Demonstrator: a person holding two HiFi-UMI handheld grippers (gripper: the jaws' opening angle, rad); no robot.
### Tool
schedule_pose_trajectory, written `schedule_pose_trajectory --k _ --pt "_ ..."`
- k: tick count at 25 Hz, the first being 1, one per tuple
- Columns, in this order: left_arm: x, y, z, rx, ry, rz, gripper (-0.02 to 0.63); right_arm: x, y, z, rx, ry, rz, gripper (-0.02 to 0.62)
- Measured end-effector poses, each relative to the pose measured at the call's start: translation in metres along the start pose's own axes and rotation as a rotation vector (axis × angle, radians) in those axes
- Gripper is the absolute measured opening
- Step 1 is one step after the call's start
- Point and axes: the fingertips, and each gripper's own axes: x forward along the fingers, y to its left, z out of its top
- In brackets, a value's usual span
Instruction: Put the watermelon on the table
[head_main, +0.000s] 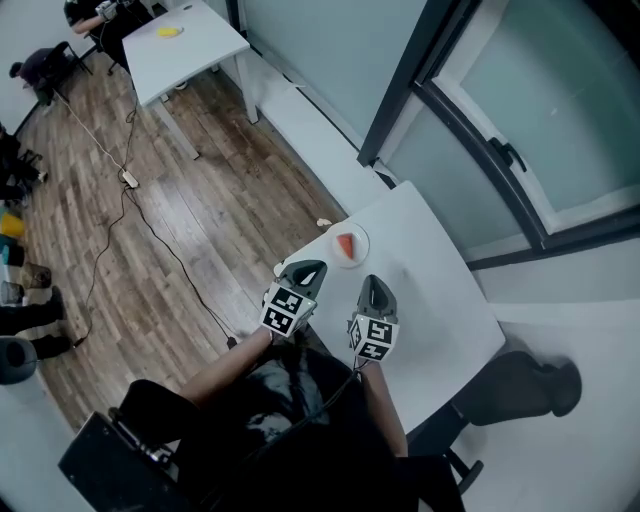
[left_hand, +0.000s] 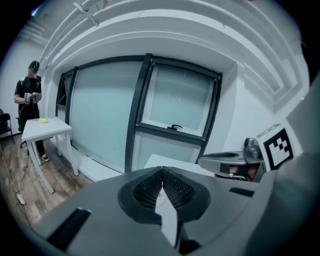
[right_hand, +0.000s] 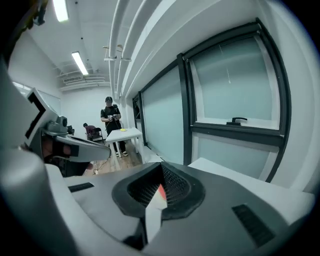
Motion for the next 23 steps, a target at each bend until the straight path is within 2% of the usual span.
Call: schedule_pose_trajectory --k 7,23 --pt "-0.007 -0.013 0.011 0.080 -0.015 0.007 0.005 -0.015 0.004 0.021 -0.026 -0.069 0.010 0.011" --pt "-0.028 -0.011 0.008 0.072 -0.034 0.037 0.005 -0.020 0.029 0.021 -0.062 -0.078 0.084 0.012"
